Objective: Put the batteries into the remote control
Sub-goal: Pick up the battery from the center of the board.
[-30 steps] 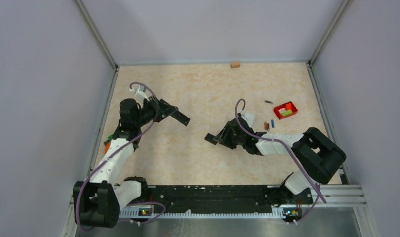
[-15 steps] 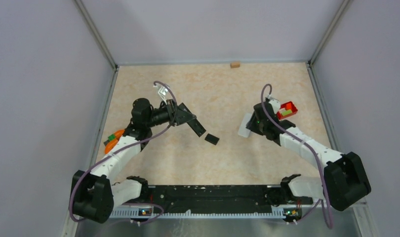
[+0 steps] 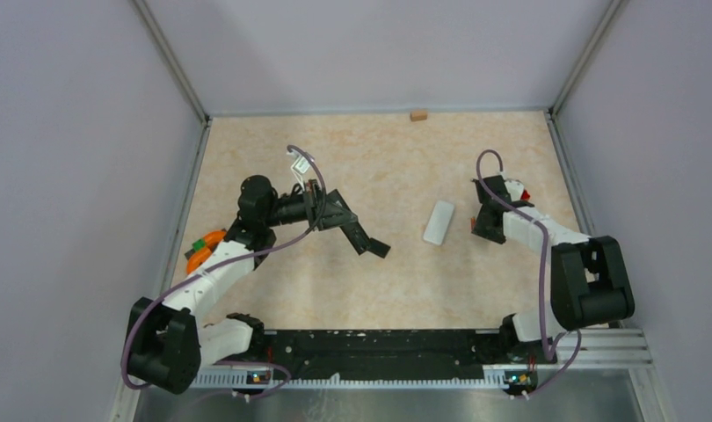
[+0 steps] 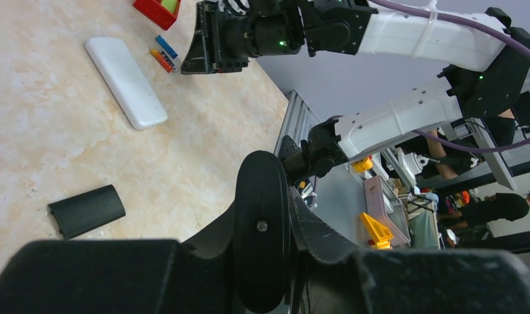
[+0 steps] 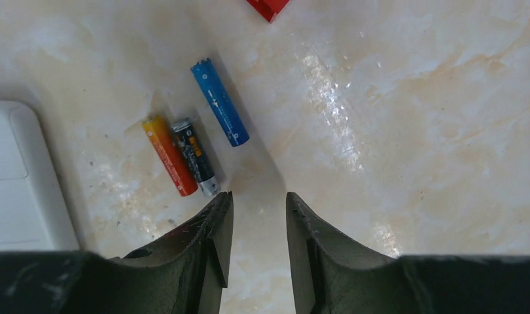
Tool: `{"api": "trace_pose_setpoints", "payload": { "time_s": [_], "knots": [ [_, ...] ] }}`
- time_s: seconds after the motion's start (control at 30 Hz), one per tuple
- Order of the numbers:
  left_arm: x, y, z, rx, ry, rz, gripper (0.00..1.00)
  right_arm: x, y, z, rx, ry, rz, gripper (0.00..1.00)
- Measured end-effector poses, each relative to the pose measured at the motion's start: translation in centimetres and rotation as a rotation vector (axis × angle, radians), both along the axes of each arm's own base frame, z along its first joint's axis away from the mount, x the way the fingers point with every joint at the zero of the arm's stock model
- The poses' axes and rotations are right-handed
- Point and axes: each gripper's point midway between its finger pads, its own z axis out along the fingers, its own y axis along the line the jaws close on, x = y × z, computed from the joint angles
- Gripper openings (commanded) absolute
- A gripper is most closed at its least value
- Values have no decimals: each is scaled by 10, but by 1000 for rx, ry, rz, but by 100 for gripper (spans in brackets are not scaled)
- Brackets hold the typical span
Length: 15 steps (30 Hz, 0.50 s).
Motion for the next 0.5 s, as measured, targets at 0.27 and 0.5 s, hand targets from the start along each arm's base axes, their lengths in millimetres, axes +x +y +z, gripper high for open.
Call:
{"api": "trace_pose_setpoints", "payload": {
  "time_s": [0.27, 0.5],
  "knots": [
    [-8, -3, 0, 0, 0, -40, 0, 17, -6, -2, -20, -4, 14, 37],
    [-8, -3, -2, 2, 1, -48, 0, 22, -6, 1, -27, -17, 33, 36]
  ]
}}
